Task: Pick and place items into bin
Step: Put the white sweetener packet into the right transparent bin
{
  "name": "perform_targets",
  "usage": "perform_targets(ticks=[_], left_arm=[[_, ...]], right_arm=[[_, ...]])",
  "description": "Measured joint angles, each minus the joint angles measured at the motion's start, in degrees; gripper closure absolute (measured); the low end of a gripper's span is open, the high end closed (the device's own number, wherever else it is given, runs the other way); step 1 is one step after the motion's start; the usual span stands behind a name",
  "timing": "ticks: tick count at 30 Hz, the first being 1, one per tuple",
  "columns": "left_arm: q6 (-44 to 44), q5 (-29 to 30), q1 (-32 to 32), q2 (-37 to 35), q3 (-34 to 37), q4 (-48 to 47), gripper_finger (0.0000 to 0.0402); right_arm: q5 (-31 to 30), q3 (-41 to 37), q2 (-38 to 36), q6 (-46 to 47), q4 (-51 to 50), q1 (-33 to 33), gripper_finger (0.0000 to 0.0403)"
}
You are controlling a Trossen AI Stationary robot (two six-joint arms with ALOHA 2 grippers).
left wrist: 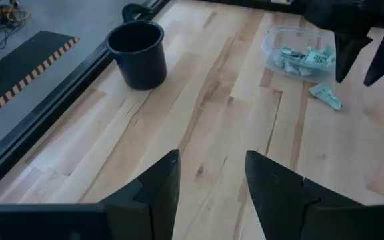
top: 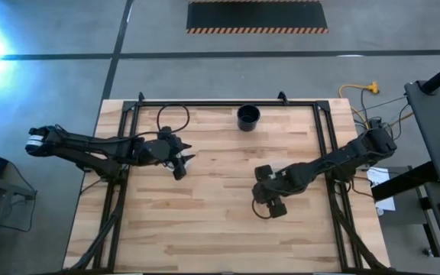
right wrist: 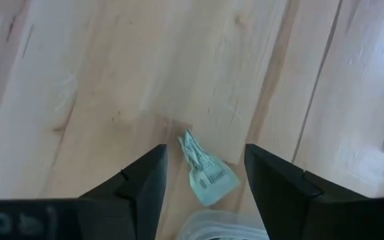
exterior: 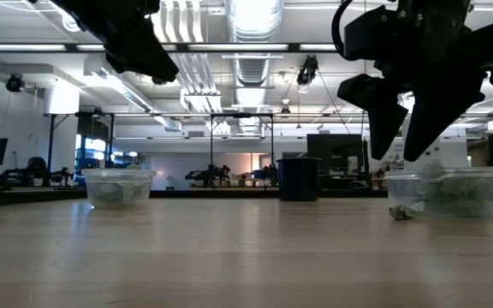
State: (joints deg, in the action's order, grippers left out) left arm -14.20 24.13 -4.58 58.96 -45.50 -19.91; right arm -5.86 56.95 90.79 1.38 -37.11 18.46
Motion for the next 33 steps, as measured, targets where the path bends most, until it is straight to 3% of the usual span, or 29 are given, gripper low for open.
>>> perform_targets(ticks=[10, 33], left_arm=[[-0.39, -0.02, 0.0, 0.0, 0.0, -0.03, 0.0248], [-0.46, 0.38, 0.0, 0.0, 0.0, 0.08, 0.0248]], right_arm=[[0.49, -0.52, 0.14, -6.32, -0.05, -0.77, 0.0216], [4.46, -7.17, 0.21, -6.51, 8.49, -2.36, 0.0215]])
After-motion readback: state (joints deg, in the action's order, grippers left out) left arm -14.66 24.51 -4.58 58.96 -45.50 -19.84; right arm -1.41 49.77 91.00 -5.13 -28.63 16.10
